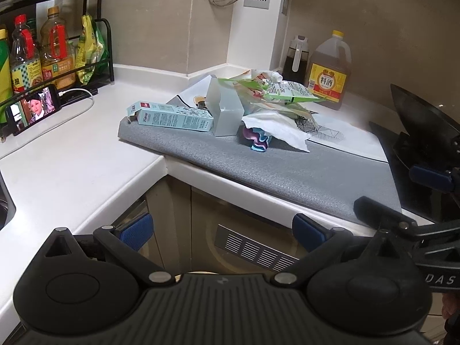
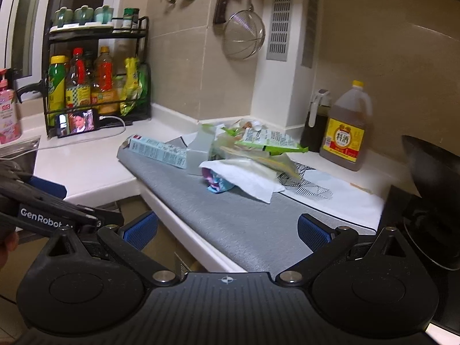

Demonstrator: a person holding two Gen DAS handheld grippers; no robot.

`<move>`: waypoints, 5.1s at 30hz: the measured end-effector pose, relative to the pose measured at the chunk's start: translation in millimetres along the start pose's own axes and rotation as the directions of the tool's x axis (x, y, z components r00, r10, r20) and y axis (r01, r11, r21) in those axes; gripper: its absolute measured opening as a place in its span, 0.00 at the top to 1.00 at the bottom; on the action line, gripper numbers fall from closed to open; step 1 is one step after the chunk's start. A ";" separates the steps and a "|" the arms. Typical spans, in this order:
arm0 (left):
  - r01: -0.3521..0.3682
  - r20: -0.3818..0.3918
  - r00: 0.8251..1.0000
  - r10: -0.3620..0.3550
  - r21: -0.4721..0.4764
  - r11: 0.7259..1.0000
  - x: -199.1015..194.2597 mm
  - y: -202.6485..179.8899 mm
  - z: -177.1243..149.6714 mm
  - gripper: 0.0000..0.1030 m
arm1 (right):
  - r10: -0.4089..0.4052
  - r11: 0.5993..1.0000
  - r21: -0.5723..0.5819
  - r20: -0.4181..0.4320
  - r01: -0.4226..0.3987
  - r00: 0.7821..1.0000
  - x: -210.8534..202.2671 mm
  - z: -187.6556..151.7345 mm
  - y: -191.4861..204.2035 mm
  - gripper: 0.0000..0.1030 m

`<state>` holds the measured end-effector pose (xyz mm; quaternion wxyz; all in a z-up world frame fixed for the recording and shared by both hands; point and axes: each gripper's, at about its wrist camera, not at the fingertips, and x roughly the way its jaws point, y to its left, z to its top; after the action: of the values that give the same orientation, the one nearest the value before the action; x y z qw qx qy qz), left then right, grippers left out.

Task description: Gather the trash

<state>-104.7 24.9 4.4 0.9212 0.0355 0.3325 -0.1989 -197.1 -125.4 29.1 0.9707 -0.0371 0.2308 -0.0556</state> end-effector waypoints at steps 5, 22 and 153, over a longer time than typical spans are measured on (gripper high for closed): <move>-0.026 -0.010 1.000 0.026 0.004 1.000 2.2 -0.4 -1.0 0.00 | -0.025 1.000 0.018 -0.010 0.026 1.000 1.8 0.9 -3.5 0.00; -0.094 -0.044 0.994 0.097 0.066 0.993 24.3 -8.7 4.8 0.00 | 0.111 0.990 0.095 -0.072 -0.103 0.991 37.7 -16.4 -19.2 0.00; -0.245 0.349 0.934 0.077 0.468 0.849 115.1 -88.4 41.1 0.00 | -0.023 0.766 0.643 0.036 -0.006 0.999 144.9 -50.4 -162.0 0.13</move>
<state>-34.0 -103.8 -29.9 0.9343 0.2706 0.1124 -0.2028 -106.0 -306.5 -64.3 0.9291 0.2949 0.1777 -0.1348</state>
